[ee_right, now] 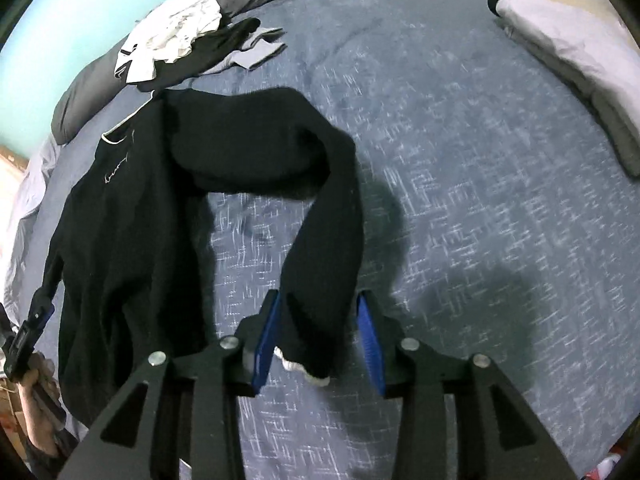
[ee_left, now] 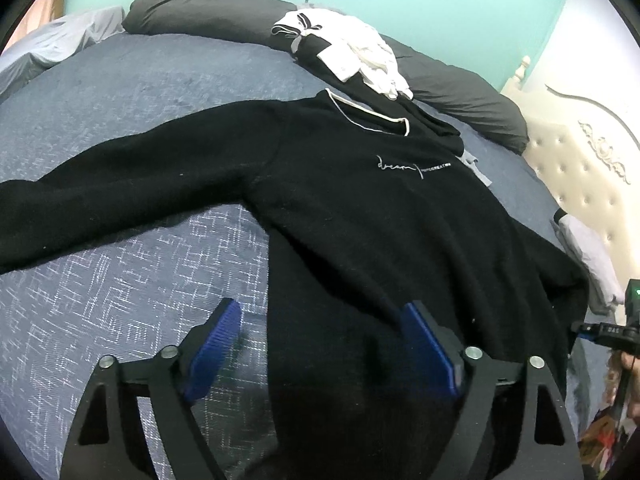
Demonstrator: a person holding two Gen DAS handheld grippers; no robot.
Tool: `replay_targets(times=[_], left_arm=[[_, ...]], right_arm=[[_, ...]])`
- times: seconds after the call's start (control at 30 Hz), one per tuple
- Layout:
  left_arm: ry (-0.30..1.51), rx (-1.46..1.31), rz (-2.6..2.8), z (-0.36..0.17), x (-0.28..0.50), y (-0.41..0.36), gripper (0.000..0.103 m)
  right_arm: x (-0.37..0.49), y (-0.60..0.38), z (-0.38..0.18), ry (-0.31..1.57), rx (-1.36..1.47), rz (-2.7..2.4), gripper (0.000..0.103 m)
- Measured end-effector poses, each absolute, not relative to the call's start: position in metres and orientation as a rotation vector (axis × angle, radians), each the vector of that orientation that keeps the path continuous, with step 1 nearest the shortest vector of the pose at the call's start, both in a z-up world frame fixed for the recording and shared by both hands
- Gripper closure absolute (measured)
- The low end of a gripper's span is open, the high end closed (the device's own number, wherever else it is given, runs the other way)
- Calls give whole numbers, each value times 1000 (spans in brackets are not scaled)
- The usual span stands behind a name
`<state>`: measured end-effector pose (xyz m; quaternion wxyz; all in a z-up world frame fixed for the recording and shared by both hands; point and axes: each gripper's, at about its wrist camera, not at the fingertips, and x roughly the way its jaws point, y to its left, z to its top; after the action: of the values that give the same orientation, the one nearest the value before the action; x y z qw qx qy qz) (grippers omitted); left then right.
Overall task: Fold clothes
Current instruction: 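Grasp the other sleeve of the black sweatshirt with the right tool, then pull the sleeve outward from the body with the right tool and open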
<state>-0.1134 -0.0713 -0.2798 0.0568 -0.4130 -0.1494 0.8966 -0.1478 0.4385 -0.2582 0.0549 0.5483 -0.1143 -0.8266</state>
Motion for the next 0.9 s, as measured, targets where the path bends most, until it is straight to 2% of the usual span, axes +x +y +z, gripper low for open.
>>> replay_targets(times=[0.03, 0.07, 0.1, 0.2, 0.5, 0.73, 0.87, 0.9], left_arm=[[-454, -1251, 2720, -280, -113, -71, 13], [-449, -1252, 2722, -280, -114, -70, 10], [-449, -1253, 2725, -280, -114, -70, 6], [-450, -1248, 2737, -280, -117, -69, 0], [-420, -1251, 2802, -280, -124, -65, 0], [-412, -1254, 2851, -283, -126, -63, 0], [-396, -1243, 2875, -283, -128, -60, 0], [-390, -1241, 2881, -283, -128, -59, 0]], right_arm=[[-148, 439, -260, -352, 1665, -2510, 65], [-149, 438, -261, -341, 1665, -2509, 71], [-151, 439, -262, -328, 1664, -2505, 84], [-157, 443, -259, -305, 1643, -2506, 93], [-183, 482, -217, -324, 1523, -2537, 95], [-213, 528, -214, -295, 1600, -2571, 95], [-212, 560, -236, -454, 1633, -2564, 94], [-210, 564, -241, -483, 1637, -2562, 88]])
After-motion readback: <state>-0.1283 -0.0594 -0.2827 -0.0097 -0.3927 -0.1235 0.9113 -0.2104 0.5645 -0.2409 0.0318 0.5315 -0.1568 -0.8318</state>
